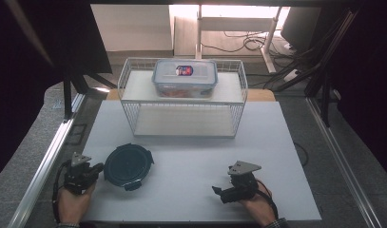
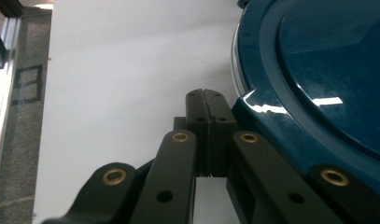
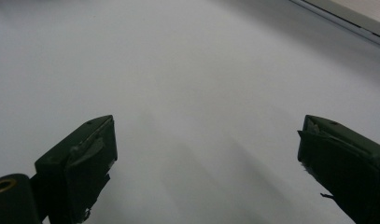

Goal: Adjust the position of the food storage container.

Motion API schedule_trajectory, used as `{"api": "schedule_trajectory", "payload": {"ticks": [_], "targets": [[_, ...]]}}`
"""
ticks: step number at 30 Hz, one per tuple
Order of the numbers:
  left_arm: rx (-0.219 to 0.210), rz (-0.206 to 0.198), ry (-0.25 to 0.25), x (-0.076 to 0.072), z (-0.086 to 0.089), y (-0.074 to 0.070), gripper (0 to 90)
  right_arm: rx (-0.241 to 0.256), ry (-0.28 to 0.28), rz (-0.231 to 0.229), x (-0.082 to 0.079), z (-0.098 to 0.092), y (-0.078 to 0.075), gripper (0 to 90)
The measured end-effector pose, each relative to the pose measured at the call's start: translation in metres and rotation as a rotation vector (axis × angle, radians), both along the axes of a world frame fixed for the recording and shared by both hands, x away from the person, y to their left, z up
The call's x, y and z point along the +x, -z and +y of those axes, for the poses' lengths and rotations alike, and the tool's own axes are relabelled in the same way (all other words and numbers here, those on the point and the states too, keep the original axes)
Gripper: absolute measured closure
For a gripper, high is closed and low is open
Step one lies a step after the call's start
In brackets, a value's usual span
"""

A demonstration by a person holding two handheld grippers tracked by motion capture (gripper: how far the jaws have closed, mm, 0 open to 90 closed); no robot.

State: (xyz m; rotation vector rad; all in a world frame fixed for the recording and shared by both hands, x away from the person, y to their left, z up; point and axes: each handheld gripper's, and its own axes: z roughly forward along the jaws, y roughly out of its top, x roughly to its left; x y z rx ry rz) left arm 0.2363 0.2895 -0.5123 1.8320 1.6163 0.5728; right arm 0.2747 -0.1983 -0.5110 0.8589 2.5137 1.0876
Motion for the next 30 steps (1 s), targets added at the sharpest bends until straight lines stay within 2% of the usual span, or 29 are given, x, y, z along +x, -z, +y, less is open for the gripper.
{"api": "schedule_trajectory", "payload": {"ticks": [3,7,8,12,15,23,30], "targets": [[0.003,-0.003,0.002,0.004,-0.003,0.000,90.0,-0.004,-0.002,0.007,0.001,0.001,0.002,4.9],[-0.015,-0.013,0.022,0.012,-0.010,-0.002,90.0,-0.009,-0.009,0.010,0.001,0.004,0.003,4.9],[-0.002,-0.016,0.032,0.015,-0.015,-0.002,90.0,-0.011,-0.009,0.010,0.001,0.004,0.003,4.9],[-0.024,-0.018,0.072,0.023,-0.027,-0.002,90.0,-0.012,-0.011,0.008,0.001,0.004,0.003,4.9],[-0.017,-0.023,0.113,0.028,-0.044,-0.002,90.0,-0.012,-0.008,0.013,0.001,0.004,0.004,4.9],[0.009,-0.030,0.187,0.033,-0.073,-0.004,90.0,-0.016,-0.003,0.015,0.001,0.005,0.004,4.9],[0.001,-0.033,0.236,0.037,-0.095,-0.004,90.0,-0.019,-0.003,0.018,0.001,0.005,0.005,4.9]]}}
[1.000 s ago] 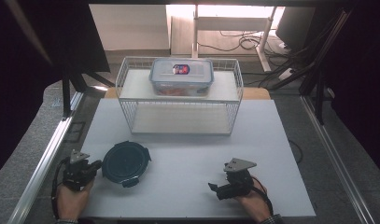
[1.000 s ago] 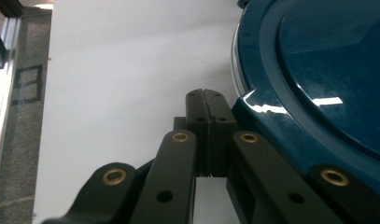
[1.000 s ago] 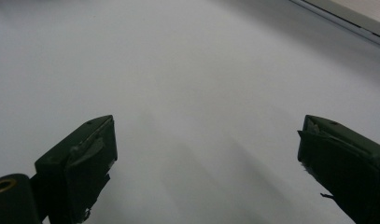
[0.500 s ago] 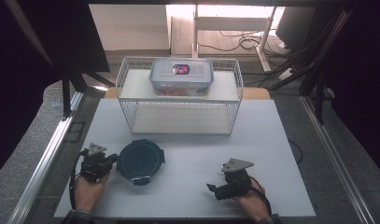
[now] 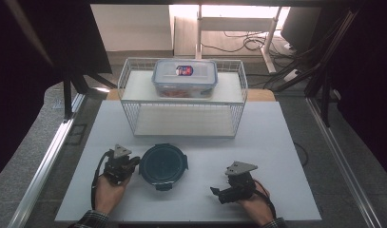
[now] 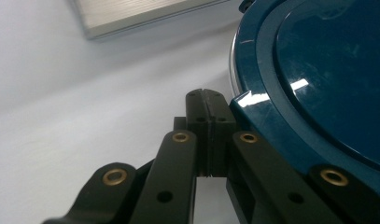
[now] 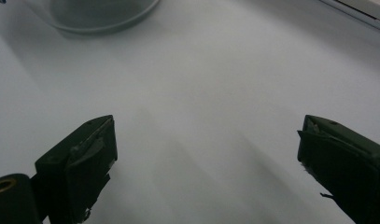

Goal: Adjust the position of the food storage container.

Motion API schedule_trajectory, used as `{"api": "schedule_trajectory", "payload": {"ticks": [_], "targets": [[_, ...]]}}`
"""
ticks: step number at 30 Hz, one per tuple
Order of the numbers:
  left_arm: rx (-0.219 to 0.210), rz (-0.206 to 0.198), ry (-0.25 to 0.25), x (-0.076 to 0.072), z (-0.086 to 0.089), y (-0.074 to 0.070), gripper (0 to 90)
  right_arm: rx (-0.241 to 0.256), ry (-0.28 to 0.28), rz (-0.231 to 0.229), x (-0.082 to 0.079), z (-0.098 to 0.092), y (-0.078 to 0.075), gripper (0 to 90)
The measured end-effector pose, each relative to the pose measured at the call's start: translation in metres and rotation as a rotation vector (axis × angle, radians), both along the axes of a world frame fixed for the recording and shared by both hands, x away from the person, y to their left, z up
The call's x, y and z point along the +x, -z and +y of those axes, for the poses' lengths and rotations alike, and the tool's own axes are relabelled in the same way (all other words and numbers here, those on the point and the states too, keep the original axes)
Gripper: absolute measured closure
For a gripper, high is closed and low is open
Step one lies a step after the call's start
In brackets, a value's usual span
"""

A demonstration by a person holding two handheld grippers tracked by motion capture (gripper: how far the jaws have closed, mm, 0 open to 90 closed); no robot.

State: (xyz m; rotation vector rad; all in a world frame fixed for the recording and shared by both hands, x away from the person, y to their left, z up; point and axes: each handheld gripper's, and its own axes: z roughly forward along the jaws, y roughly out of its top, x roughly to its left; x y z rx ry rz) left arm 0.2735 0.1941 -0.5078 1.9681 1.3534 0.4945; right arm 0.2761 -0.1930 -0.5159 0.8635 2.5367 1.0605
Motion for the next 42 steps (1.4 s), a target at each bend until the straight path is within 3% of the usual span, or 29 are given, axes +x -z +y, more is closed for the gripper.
{"api": "schedule_trajectory", "payload": {"ticks": [9,15,23,25,30,36,40,42], "targets": [[-0.010,-0.002,0.065,0.008,-0.033,-0.001,90.0,0.001,0.008,0.010,0.002,-0.002,0.001,4.9],[-0.011,-0.008,0.083,0.007,-0.048,-0.001,90.0,0.006,0.016,0.015,0.004,-0.004,0.001,4.9],[-0.028,-0.015,0.140,0.009,-0.046,0.000,89.6,0.006,0.013,0.013,0.004,-0.005,0.001,4.9],[-0.012,-0.022,0.134,0.008,-0.042,-0.001,79.4,0.009,0.015,0.011,0.004,-0.006,0.000,4.9],[-0.061,-0.052,0.132,-0.001,-0.022,-0.009,53.1,0.023,0.024,0.011,0.005,-0.009,-0.001,4.8],[-0.074,-0.075,0.210,-0.017,-0.011,-0.005,23.4,0.043,0.018,0.004,0.003,-0.009,-0.004,4.8],[-0.081,-0.087,0.217,-0.023,-0.006,-0.004,1.2,0.073,0.016,-0.003,0.002,-0.010,-0.006,4.5],[-0.100,-0.105,0.237,-0.027,-0.003,-0.002,0.3,0.096,0.014,0.000,0.003,-0.012,-0.007,4.4]]}}
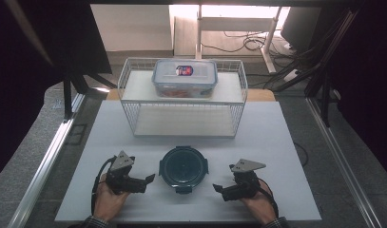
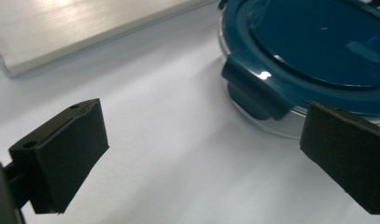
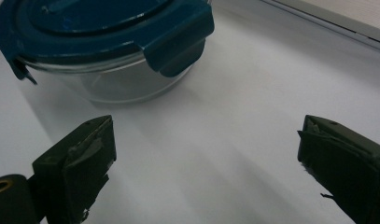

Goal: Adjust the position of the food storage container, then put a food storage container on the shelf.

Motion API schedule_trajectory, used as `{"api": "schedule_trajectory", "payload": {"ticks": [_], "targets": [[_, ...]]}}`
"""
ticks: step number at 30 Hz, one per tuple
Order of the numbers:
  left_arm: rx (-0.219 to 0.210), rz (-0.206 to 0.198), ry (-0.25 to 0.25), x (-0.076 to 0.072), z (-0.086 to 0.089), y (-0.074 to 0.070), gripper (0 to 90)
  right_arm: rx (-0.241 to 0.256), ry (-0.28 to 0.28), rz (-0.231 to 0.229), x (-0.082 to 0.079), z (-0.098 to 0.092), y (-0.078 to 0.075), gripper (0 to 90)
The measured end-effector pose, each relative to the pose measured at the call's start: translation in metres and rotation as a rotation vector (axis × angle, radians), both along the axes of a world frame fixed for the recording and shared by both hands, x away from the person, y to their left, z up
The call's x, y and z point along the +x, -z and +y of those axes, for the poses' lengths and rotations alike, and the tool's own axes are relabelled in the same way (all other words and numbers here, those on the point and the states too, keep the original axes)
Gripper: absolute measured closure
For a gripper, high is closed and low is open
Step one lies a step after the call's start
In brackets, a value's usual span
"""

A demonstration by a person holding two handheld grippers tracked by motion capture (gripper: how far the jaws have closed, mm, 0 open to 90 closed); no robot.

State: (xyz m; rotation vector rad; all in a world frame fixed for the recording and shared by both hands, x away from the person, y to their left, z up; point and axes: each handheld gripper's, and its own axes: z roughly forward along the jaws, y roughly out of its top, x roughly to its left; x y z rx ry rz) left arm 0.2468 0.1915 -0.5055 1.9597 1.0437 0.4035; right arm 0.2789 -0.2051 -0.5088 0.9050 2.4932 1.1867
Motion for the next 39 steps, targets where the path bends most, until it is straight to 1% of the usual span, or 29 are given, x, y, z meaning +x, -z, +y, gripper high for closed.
{"api": "schedule_trajectory", "payload": {"ticks": [1,2,4,6,9,10,11,15,17,19,21,25,27,29,30,32,33,35,37,39], "targets": [[-0.009,0.010,0.016,-0.001,0.001,0.002,0.0,0.013,0.004,0.006,0.000,0.000,0.000,4.2],[-0.006,0.008,0.014,-0.002,0.001,0.003,0.0,0.027,0.006,0.016,0.001,-0.001,0.000,4.2],[0.014,0.009,0.012,-0.003,0.002,0.008,0.0,0.034,0.008,0.029,0.001,-0.001,0.001,4.0],[0.019,0.008,0.014,-0.003,0.004,0.010,0.0,0.036,0.008,0.039,0.002,-0.001,0.001,3.8],[-0.019,0.003,0.021,-0.001,0.007,0.011,0.1,0.037,0.009,0.039,0.002,-0.001,0.001,3.3],[-0.040,0.007,0.029,0.000,0.008,0.012,0.0,0.037,0.008,0.038,0.002,-0.001,0.001,2.9],[-0.048,0.011,0.031,0.001,0.008,0.013,0.0,0.039,0.002,0.034,0.002,-0.001,0.001,2.1],[-0.076,0.048,0.049,0.004,0.009,0.017,0.0,0.058,-0.018,0.020,0.002,-0.001,-0.001,0.6],[-0.093,0.064,0.062,0.005,0.010,0.016,0.7,0.086,-0.021,0.009,0.001,0.000,-0.005,0.8],[-0.100,0.061,0.066,0.005,0.011,0.013,1.9,0.105,-0.021,0.002,0.001,0.001,-0.007,0.9],[-0.100,0.065,0.069,0.006,0.010,0.011,2.6,0.107,-0.023,-0.002,0.002,0.003,-0.009,1.5],[-0.101,0.090,0.074,0.007,0.005,0.006,2.9,0.101,-0.047,0.017,0.004,0.010,-0.011,3.1],[-0.097,0.091,0.084,0.007,0.001,0.003,2.2,0.106,-0.063,0.022,0.005,0.017,-0.017,3.1],[-0.109,0.092,0.103,0.009,-0.003,0.000,1.3,0.103,-0.078,0.023,0.005,0.023,-0.022,2.5],[-0.115,0.096,0.111,0.010,-0.004,-0.001,1.3,0.095,-0.083,0.030,0.006,0.026,-0.025,1.6],[-0.126,0.108,0.123,0.012,-0.007,-0.003,1.5,0.098,-0.082,0.055,0.007,0.031,-0.029,1.1],[-0.122,0.113,0.127,0.013,-0.009,-0.004,2.0,0.106,-0.078,0.076,0.008,0.034,-0.030,0.4],[-0.096,0.117,0.127,0.015,-0.013,-0.006,3.5,0.105,-0.076,0.123,0.011,0.037,-0.032,0.1],[-0.092,0.119,0.133,0.017,-0.017,-0.007,5.6,0.089,-0.059,0.146,0.015,0.039,-0.033,2.1],[-0.092,0.129,0.133,0.020,-0.020,-0.009,8.6,0.091,-0.047,0.172,0.020,0.041,-0.033,3.6]]}}
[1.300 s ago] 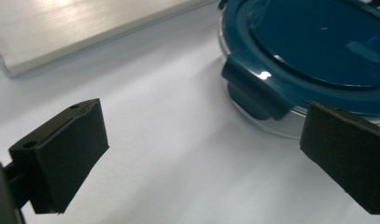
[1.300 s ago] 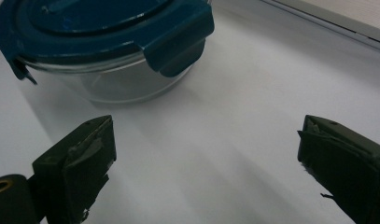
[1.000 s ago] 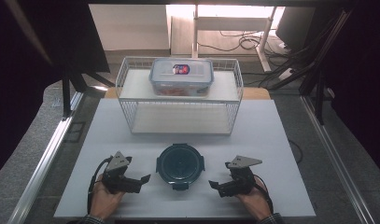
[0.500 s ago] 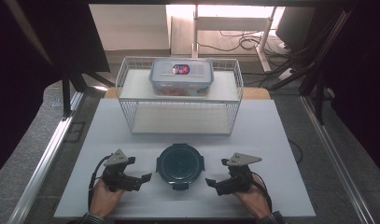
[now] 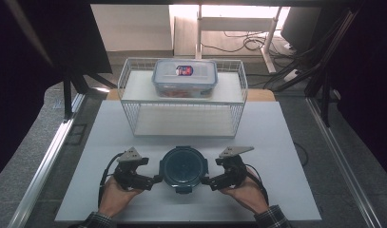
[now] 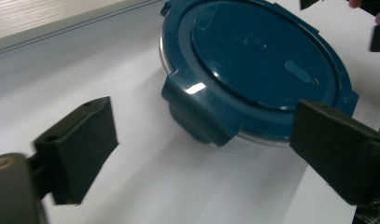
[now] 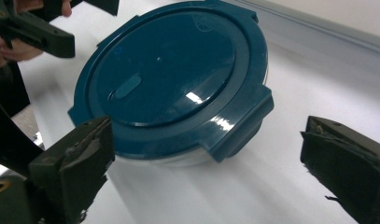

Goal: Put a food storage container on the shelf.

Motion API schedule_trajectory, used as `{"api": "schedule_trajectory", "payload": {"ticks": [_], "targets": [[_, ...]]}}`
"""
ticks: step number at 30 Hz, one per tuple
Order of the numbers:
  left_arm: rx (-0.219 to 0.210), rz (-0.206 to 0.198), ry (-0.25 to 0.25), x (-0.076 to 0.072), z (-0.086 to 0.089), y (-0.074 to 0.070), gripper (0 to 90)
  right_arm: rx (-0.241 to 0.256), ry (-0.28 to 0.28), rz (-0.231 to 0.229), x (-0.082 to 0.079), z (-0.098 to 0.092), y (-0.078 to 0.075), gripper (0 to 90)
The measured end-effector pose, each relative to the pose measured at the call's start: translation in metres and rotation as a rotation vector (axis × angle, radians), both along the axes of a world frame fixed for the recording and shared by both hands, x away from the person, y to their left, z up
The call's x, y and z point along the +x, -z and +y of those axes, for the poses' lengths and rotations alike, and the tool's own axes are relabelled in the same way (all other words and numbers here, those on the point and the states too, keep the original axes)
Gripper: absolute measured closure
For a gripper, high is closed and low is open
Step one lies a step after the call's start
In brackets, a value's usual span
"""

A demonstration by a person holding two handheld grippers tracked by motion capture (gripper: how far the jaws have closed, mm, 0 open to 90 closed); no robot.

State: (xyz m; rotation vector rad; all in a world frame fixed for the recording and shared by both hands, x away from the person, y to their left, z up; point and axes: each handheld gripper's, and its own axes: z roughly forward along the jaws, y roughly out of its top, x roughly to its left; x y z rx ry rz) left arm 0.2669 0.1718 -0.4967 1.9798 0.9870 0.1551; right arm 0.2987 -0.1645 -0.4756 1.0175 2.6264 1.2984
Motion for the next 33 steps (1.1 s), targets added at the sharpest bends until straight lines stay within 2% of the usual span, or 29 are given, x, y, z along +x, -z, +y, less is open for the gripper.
{"api": "schedule_trajectory", "payload": {"ticks": [4,8,10,13,15,18,20,23,25,29,33], "targets": [[0.000,0.024,0.003,0.008,-0.006,-0.002,14.9,0.029,0.007,0.055,0.011,0.005,0.001,7.6],[-0.019,0.067,0.021,0.016,-0.010,0.002,17.6,0.018,-0.016,0.086,0.020,0.015,0.005,11.7],[-0.027,0.089,0.036,0.020,-0.012,0.004,17.9,-0.002,-0.016,0.103,0.023,0.018,0.008,13.1],[-0.059,0.122,0.060,0.023,-0.012,0.009,17.1,0.003,-0.020,0.152,0.028,0.018,0.013,15.7],[-0.106,0.158,0.081,0.025,-0.010,0.013,15.9,0.029,-0.023,0.194,0.031,0.015,0.015,17.4],[-0.151,0.202,0.103,0.026,-0.009,0.018,16.8,0.054,-0.036,0.246,0.034,0.011,0.019,19.0],[-0.144,0.215,0.112,0.026,-0.012,0.020,18.9,0.059,-0.046,0.275,0.035,0.010,0.022,20.4],[-0.159,0.227,0.105,0.026,-0.009,0.021,20.3,0.057,-0.044,0.284,0.036,0.007,0.021,23.3],[-0.196,0.245,0.097,0.027,-0.005,0.023,23.6,0.075,-0.033,0.308,0.037,0.005,0.022,26.3],[-0.259,0.271,0.088,0.024,0.006,0.025,34.8,0.128,-0.012,0.366,0.038,-0.004,0.022,38.6],[-0.298,0.275,0.075,0.016,0.012,0.023,46.8,0.159,-0.010,0.359,0.032,-0.009,0.018,46.9]]}}
